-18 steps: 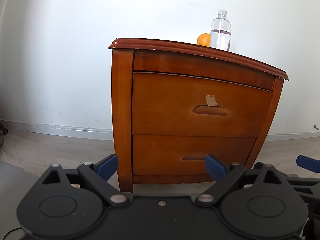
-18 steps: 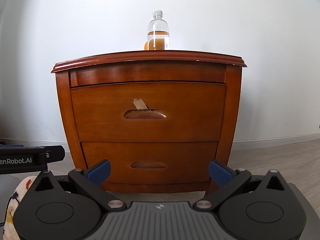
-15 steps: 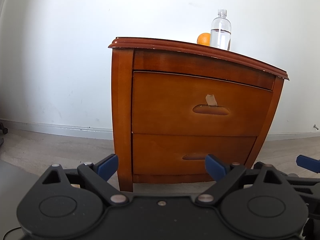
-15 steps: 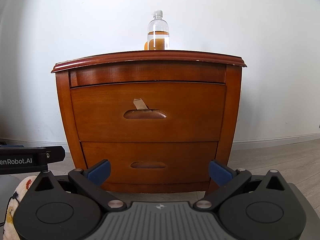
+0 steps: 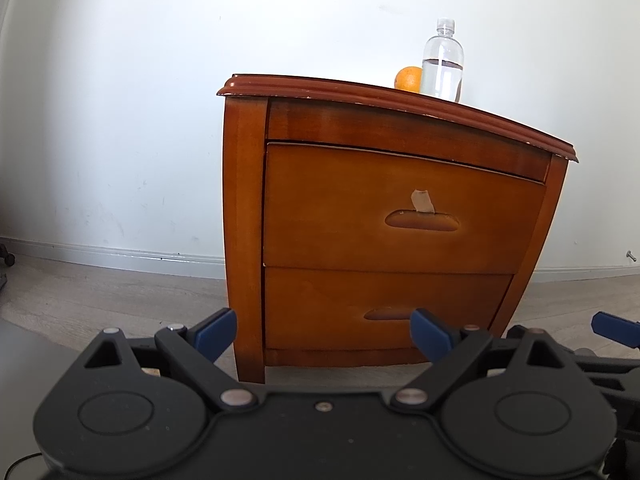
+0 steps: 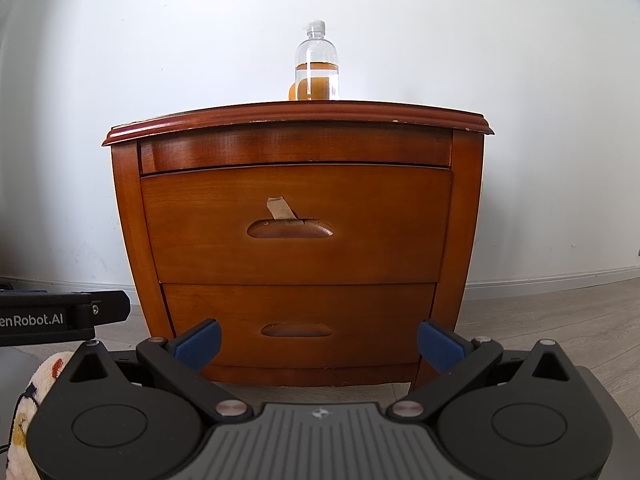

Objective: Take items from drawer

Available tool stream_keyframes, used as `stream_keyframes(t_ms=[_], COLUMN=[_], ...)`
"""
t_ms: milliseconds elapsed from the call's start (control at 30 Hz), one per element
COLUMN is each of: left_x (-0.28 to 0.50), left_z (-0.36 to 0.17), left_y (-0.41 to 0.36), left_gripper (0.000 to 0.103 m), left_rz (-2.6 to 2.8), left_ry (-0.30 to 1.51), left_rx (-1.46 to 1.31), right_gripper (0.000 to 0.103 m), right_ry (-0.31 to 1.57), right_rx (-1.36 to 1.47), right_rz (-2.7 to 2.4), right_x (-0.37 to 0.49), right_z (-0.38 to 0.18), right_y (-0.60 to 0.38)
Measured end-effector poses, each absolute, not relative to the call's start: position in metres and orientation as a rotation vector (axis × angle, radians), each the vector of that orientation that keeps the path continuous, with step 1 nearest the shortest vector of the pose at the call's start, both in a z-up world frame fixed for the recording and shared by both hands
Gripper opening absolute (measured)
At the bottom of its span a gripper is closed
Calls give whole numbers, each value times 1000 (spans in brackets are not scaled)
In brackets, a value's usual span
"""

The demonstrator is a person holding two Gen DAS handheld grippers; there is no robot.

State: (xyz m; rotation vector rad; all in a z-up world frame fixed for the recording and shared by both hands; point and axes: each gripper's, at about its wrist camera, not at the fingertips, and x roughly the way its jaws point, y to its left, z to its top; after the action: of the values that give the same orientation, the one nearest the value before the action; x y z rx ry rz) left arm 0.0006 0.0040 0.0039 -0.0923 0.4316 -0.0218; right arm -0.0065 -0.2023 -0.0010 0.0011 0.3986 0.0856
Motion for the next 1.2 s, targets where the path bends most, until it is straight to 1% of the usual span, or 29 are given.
stream_keyframes(t_ms=[1200], left_x=[3], left_z=[4], left_y=[5], left_gripper=[94], left_rz=[-17], left_ry=[436], left_rx=[-92], right_gripper=[103], right_ry=[403], right_rx=[-2], right_rz=[84], right_x=[-5], right_z=[-2], right_y=[-201])
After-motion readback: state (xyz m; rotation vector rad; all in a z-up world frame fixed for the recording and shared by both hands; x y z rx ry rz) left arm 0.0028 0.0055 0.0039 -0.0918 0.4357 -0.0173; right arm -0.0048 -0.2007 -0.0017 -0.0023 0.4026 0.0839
